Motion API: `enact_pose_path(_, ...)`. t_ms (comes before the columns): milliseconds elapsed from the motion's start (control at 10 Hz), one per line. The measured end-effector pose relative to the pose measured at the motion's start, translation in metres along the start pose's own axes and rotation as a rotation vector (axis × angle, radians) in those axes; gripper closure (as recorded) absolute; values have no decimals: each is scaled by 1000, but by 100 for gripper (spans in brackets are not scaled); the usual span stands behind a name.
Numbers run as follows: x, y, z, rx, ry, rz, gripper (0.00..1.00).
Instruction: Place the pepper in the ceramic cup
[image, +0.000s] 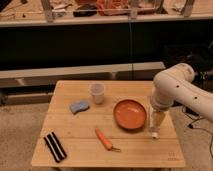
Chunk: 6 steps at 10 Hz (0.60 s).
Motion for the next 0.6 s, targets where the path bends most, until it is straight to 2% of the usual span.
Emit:
enact_pose_path(100,-6,1,2,-1,-4,-7,20)
enact_pose_path(400,-50,4,11,-1,-36,-38,20)
enact_pose_path(600,-63,6,17,5,-48,-59,20)
